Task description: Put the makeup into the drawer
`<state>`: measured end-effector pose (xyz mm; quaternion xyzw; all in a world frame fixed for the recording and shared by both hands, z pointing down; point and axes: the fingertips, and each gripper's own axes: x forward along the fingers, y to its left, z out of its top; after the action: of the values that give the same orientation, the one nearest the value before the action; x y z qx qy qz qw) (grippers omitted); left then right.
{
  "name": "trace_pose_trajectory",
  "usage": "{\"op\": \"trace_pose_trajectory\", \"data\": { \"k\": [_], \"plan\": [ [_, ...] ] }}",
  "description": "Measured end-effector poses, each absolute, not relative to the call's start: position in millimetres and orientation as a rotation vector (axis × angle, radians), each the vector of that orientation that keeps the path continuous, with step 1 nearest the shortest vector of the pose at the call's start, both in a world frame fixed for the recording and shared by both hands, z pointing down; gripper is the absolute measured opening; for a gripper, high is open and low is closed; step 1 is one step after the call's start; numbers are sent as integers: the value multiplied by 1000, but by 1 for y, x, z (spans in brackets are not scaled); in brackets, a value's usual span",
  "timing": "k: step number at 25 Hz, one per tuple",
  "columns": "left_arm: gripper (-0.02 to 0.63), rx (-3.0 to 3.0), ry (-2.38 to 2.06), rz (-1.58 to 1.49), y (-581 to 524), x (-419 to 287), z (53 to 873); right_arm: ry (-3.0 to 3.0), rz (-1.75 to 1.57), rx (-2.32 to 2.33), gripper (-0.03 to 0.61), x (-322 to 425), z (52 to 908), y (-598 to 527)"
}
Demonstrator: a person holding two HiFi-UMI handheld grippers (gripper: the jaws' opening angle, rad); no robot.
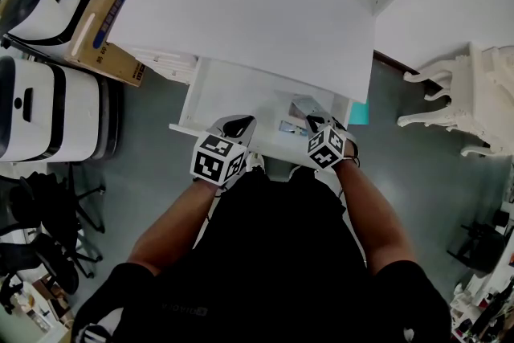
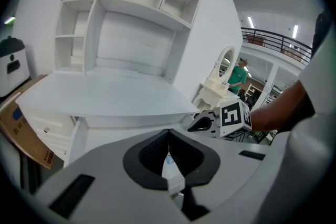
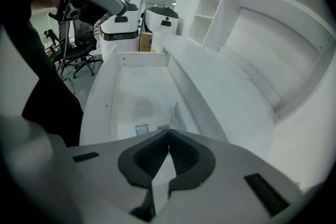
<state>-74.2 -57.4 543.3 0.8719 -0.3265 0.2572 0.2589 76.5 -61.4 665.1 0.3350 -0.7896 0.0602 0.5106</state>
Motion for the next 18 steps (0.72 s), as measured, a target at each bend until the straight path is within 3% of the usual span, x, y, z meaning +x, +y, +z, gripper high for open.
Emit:
{"op": "trace_pose_trajectory", "data": {
  "k": [18],
  "plan": [
    [11, 2364, -890, 713, -63, -79, 539, -1794, 305, 413, 31, 47, 758, -11]
  ]
}}
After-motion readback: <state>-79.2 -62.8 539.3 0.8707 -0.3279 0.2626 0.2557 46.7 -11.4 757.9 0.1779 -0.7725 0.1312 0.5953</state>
